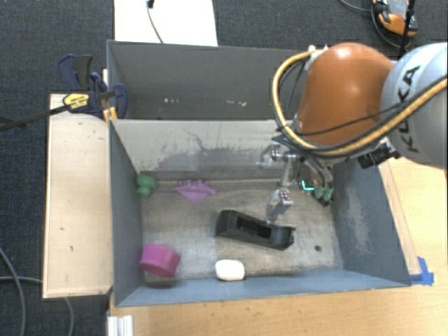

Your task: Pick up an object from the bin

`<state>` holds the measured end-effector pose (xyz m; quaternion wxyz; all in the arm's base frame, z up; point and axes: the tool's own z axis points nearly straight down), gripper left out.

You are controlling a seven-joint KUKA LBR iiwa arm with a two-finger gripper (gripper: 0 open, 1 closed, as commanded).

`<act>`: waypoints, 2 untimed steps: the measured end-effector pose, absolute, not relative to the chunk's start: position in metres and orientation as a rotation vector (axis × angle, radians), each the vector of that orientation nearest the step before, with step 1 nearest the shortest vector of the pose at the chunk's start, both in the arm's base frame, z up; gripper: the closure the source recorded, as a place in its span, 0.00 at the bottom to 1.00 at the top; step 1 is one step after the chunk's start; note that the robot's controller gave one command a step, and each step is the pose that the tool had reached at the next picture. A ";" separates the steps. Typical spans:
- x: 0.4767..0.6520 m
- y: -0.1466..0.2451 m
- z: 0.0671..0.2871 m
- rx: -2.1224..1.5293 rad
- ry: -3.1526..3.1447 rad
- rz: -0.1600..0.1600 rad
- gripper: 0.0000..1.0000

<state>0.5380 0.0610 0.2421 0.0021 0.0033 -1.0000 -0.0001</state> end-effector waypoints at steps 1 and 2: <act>0.540 0.061 0.246 0.007 -3.145 -0.001 0.00; 0.532 0.058 0.186 0.001 -3.150 -0.002 0.00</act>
Offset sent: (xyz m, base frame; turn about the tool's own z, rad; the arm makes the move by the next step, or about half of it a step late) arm -0.0235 -0.0093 -0.1721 0.0105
